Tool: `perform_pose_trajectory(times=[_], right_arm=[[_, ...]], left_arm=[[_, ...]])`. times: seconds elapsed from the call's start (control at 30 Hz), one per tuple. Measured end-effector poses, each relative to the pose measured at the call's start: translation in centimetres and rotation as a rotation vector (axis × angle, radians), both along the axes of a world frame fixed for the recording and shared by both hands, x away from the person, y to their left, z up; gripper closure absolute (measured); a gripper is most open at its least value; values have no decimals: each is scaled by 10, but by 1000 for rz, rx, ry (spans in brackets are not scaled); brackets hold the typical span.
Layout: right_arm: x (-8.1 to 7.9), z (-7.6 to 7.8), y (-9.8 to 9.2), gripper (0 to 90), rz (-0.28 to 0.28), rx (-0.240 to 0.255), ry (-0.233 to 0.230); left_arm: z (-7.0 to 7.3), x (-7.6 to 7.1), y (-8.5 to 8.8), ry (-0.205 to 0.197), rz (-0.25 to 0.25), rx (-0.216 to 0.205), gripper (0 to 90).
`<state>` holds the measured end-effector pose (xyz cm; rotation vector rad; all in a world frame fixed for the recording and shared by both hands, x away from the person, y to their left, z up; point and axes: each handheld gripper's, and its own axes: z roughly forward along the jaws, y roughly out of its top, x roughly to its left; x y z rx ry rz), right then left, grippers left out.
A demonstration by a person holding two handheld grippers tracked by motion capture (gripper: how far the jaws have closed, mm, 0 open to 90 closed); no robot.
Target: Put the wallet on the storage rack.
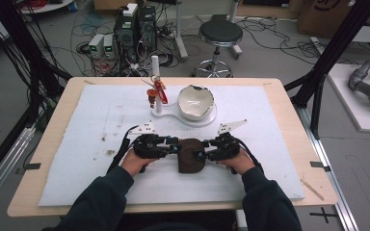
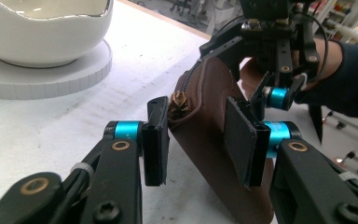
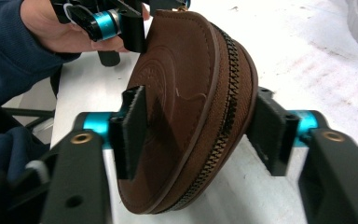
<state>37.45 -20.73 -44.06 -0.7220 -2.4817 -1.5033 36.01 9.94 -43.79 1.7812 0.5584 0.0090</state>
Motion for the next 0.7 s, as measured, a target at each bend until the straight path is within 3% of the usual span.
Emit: perform_pose_trajectory(times=[0.07, 0.17, 0.27, 0.33, 0.5, 0.7], right_arm=[[1, 1, -1, 514, -2, 4, 17], [2, 3, -6, 579, 10, 34, 53], [1, 8, -10, 659, 11, 86, 53], [-1, 13, -13, 685, -2, 115, 23], [-4, 20, -19, 691, -54, 108, -43], [-10, 39, -24, 691, -121, 63, -188]], left_arm=[[3, 0, 2, -22, 31, 13, 599], [10, 1, 14, -40, 110, -6, 539], [18, 3, 31, -61, 204, -22, 490], [23, 3, 43, -79, 260, -16, 449], [33, 3, 70, -120, 374, 18, 272], [28, 2, 97, -131, 429, 68, 206]])
